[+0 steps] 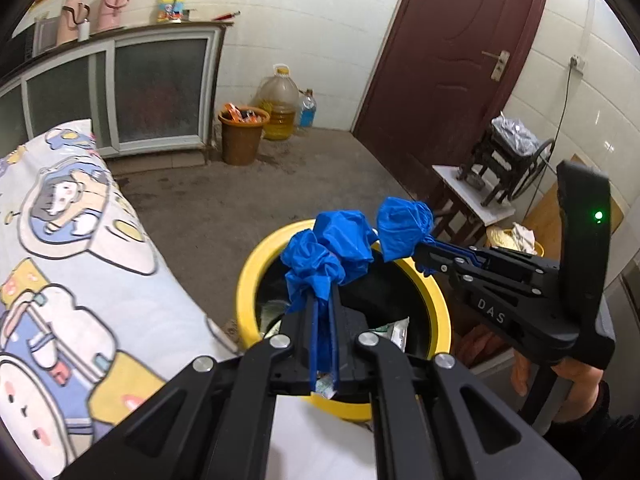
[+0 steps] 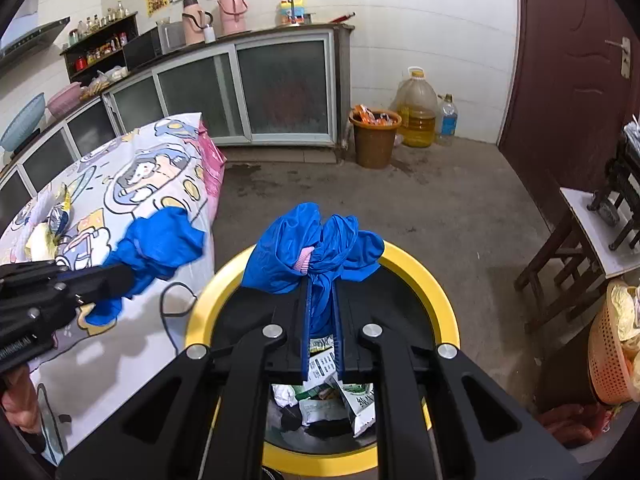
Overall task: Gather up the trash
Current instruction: 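Open both grippers over the bin to drop the blue gloves, then move both tools back from the bin toward the table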
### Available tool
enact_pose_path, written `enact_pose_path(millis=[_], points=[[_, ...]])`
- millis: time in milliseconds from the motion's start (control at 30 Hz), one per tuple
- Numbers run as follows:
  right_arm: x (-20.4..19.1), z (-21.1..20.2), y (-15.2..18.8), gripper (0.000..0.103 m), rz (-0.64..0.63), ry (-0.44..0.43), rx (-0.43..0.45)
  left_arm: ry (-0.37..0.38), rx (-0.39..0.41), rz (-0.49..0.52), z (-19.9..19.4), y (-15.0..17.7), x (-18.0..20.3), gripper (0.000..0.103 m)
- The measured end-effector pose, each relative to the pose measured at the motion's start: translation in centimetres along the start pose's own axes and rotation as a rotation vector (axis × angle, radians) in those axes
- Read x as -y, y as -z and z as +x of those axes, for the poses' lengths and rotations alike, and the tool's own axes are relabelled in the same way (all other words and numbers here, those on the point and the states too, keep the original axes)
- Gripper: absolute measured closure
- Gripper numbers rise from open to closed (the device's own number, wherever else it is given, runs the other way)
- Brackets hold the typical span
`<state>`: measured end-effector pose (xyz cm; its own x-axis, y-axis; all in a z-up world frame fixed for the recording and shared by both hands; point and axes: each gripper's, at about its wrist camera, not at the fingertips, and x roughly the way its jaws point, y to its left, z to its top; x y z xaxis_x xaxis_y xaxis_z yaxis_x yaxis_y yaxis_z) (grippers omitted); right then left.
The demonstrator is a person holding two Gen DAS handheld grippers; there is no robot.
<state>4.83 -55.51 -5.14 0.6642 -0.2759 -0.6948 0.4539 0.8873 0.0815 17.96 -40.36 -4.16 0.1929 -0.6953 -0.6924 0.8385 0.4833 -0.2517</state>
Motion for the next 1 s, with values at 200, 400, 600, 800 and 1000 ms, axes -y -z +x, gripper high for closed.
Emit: enact_pose_path(millis=[200, 400, 600, 800, 1000], points=[[0.9, 1.3, 0.3, 0.093, 0.030, -0.009, -0.031, 0.009, -0.033, -0.013, 2.5, -0.1, 0.6, 0.099], [1.1, 1.7, 0.2, 0.092, 0.033, -0.005, -0.047, 0.019, -0.039, -0.013, 3.4, -0.4, 1.1, 0.097], [2.2, 1.9, 0.1, 0.036, 0.078, 0.003, -0.053, -0.003, 0.027, -0.026, 1.8, -0.4, 1.0, 0.039], [1.9, 0.9, 0.1, 0.039, 0.041, 0.117, -0.021, -0.036, 0.087, -0.066, -0.6, -0.4, -0.3, 0.029], [-0.8, -3.2, -0.2, 0.039, -0.053, 0.217, 0.092, -0.077, 0.170, -0.083, -5.2, -0.1, -1.8, 0.029]])
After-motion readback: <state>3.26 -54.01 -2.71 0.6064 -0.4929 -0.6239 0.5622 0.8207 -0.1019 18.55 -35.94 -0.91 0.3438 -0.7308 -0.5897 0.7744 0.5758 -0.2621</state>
